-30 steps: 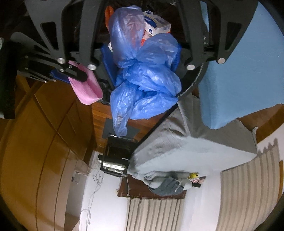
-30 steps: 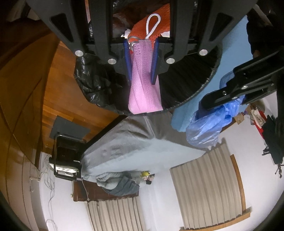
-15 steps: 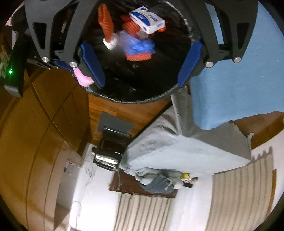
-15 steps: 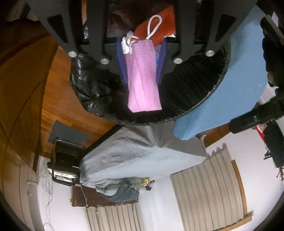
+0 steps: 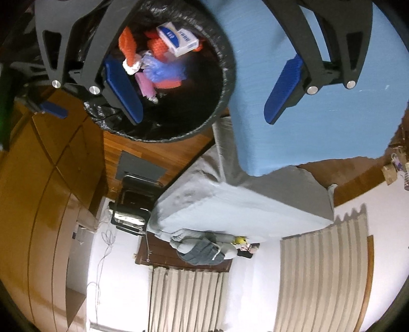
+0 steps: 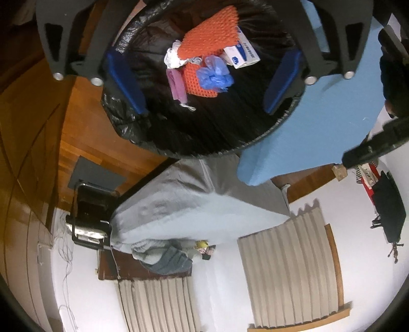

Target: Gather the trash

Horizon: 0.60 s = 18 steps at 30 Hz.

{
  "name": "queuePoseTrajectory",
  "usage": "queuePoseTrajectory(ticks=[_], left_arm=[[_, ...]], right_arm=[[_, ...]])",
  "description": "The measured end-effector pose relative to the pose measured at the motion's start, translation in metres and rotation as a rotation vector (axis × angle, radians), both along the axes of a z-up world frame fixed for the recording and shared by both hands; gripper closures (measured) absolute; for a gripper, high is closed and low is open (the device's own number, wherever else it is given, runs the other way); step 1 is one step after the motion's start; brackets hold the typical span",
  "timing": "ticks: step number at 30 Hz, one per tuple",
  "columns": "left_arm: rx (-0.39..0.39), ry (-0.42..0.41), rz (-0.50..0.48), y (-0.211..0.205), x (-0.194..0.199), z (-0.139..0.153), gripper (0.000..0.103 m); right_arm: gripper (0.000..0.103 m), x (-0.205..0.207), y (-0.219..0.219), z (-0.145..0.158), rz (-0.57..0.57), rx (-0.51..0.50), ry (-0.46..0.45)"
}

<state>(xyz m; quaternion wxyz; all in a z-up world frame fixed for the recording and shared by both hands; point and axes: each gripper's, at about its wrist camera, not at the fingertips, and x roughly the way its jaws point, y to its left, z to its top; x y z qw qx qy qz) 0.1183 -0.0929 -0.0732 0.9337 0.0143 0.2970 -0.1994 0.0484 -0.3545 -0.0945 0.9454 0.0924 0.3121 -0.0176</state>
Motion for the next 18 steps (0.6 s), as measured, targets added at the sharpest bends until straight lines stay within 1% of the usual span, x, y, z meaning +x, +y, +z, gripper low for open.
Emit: queuePoseTrajectory(ticks=[4,10,18], left_arm=[[0.023,-0.018,0.03,0.01,-0.015,0.008,0.008],[0.017,-0.029,0.061,0.032,-0.037,0.02,0.008],[0.012,-0.062,0.116,0.055,-0.065,0.043,0.008]], right_arm=[[0.006,-0.007,0.01,0.014,0.024,0.007,-0.018],[0.006,-0.021,0.031,0.035,0.052,0.017,-0.041],[0.006,-0.038,0.053,0.061,0.082,0.019,-0.065]])
